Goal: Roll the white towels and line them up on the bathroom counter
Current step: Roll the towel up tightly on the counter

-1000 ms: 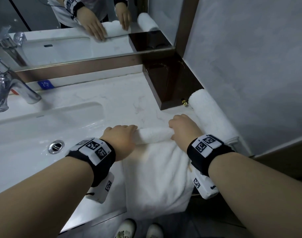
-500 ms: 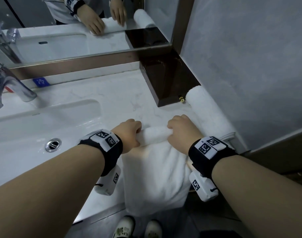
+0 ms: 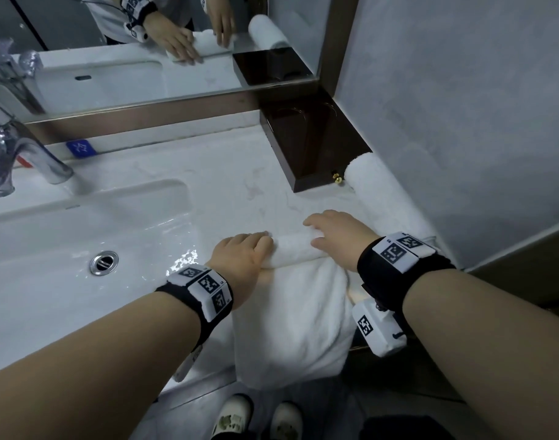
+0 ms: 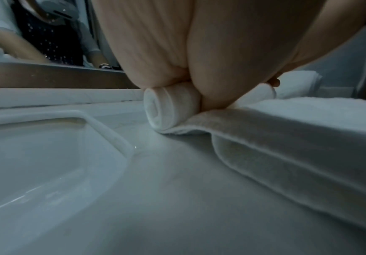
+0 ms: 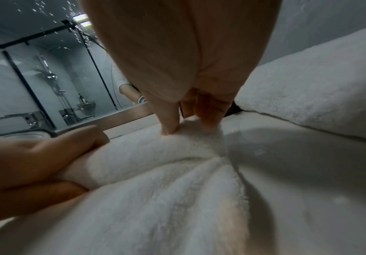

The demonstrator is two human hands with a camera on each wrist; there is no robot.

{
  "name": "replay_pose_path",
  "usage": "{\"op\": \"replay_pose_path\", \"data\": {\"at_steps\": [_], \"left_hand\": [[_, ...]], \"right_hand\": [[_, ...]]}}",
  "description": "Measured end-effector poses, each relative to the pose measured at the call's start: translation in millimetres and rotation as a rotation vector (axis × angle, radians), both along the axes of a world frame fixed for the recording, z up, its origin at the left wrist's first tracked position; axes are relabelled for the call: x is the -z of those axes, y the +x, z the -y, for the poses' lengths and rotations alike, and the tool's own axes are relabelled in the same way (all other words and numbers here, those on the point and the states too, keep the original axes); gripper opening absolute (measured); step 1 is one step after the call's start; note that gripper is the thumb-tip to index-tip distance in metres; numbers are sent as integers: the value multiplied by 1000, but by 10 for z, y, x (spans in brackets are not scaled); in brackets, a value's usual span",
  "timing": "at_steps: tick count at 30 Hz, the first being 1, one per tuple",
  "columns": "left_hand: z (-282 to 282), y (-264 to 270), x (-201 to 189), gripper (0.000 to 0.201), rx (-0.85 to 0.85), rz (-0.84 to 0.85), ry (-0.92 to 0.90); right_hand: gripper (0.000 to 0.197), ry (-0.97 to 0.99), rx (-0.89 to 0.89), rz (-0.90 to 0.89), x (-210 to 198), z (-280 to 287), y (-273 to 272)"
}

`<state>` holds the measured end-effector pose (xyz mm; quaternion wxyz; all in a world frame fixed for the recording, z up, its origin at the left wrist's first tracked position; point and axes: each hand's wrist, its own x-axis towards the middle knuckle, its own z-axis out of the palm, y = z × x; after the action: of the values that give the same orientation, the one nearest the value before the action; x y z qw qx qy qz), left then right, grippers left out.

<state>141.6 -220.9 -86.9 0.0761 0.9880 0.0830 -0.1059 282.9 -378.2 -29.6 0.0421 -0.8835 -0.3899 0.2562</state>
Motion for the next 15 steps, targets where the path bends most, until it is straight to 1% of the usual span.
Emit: {"op": "replay_pose_path", "data": {"at_steps": [1, 2, 3, 4, 6, 7, 8, 9, 10, 12, 13, 15], "left_hand": [[11, -26, -8, 58, 8, 10, 0], [20, -52, -19, 56, 14, 15, -9], [25, -77, -34, 56, 21, 12, -23], [27, -101, -48, 56, 32, 7, -35], [21, -144, -83, 53, 57, 14, -64], [13, -161, -107, 52, 65, 22, -91], [2, -169, -137, 51, 63, 25, -136], [-10, -178, -176, 51, 33, 19, -216], [-23, -184, -223, 49, -19, 13, -322], [-64, -186, -289, 42, -123, 11, -503], [-93, -180, -312, 43, -155, 1, -532], [-156, -152, -334, 45, -185, -49, -507]], "right_hand": [[37, -58, -32, 12, -24, -26, -1], [30, -125, -69, 40, -40, -56, -1], [17, -171, -103, 70, -54, -86, -7], [9, -200, -127, 92, -78, -111, -18], [11, -233, -123, 115, -105, -147, -40], [17, -242, -120, 117, -103, -156, -53], [27, -264, -115, 118, -99, -162, -75], [34, -276, -109, 118, -90, -162, -97], [36, -278, -111, 128, -72, -159, -110], [33, -252, -113, 148, -31, -145, -128], [31, -233, -107, 152, -10, -134, -128], [29, -204, -104, 160, 18, -115, -114]]}}
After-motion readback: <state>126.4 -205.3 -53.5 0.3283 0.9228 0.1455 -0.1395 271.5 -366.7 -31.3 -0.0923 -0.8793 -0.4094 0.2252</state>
